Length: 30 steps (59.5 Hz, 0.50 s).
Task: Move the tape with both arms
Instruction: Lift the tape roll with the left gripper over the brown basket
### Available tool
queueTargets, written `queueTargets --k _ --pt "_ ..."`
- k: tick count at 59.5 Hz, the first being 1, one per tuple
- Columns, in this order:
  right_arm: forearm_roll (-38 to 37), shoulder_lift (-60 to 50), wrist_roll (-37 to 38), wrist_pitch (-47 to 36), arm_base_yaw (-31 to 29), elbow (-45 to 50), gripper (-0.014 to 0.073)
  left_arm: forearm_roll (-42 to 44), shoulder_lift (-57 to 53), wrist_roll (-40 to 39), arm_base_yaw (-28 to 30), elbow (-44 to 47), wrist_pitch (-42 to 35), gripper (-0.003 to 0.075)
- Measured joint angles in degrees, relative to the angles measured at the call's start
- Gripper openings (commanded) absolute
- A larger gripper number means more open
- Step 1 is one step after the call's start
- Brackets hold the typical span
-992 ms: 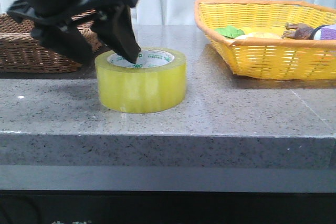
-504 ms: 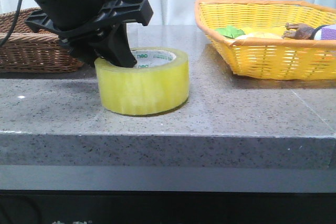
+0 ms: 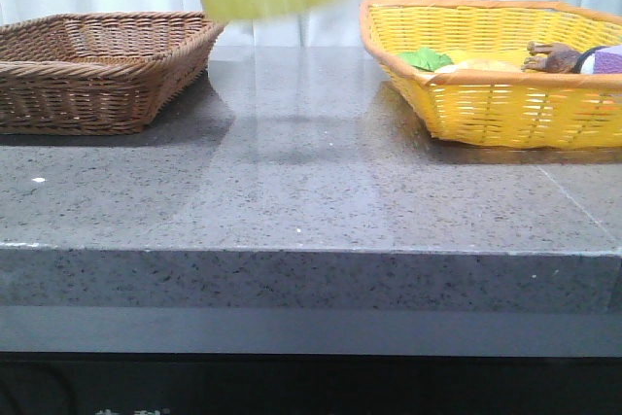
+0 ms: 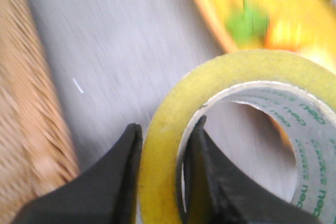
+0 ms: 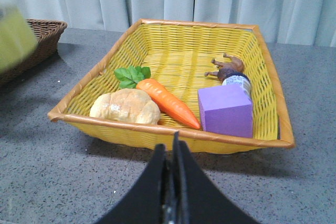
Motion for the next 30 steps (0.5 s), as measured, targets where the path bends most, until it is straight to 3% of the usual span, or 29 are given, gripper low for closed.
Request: queueTargets --k 20,30 --pt "0.5 0.0 0.0 0.0 0.0 0.0 -0.0089 2.9 2.3 0.0 18.6 -3.9 0.2 -0.0003" --pt "0.6 0.0 0.0 0.0 0.0 0.0 -0.0089 3.0 7.7 0.0 23.8 -3.9 1.6 -0.0003"
